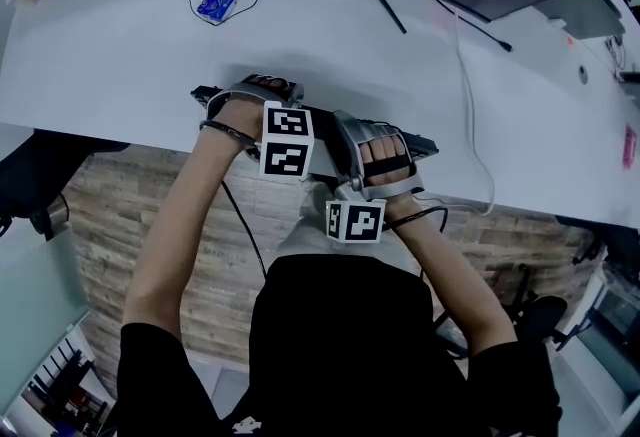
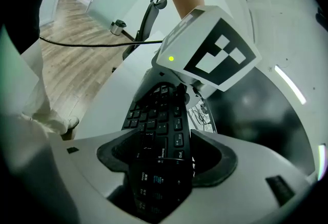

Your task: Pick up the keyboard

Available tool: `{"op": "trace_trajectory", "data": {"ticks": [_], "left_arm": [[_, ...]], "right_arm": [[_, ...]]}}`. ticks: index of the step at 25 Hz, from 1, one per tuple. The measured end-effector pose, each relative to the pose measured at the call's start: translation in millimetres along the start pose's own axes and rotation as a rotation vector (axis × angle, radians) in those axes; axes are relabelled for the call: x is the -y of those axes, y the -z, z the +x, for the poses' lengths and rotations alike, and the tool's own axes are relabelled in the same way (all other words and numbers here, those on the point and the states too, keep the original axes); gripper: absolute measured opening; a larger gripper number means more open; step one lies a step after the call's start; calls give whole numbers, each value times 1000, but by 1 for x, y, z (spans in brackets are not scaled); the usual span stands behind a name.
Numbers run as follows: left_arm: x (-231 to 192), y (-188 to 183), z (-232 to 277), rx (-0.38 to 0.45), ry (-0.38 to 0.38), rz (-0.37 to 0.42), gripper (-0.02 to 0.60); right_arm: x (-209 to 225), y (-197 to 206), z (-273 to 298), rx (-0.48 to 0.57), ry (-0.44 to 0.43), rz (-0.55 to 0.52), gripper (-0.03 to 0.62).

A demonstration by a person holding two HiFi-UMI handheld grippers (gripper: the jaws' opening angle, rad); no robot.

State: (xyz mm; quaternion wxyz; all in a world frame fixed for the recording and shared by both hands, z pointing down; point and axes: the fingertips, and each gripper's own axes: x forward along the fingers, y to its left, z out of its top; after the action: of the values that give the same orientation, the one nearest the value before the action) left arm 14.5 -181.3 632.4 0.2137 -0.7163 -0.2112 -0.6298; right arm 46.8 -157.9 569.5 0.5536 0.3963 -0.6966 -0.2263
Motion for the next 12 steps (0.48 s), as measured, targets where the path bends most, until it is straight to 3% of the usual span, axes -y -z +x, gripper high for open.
{"op": "trace_trajectory", "data": {"ticks": [1,8,12], "left_arm": [[-1,0,0,-1,1,-4,291],[4,0,0,-6,24,-17,248],[14,1,-1,-9,82,-43,202]], "right_arm": [[0,0,0,1,1,-1,311],[-3,0,-2,0,7,-10,311],[-2,-3,-3,6,0,5,311]]}}
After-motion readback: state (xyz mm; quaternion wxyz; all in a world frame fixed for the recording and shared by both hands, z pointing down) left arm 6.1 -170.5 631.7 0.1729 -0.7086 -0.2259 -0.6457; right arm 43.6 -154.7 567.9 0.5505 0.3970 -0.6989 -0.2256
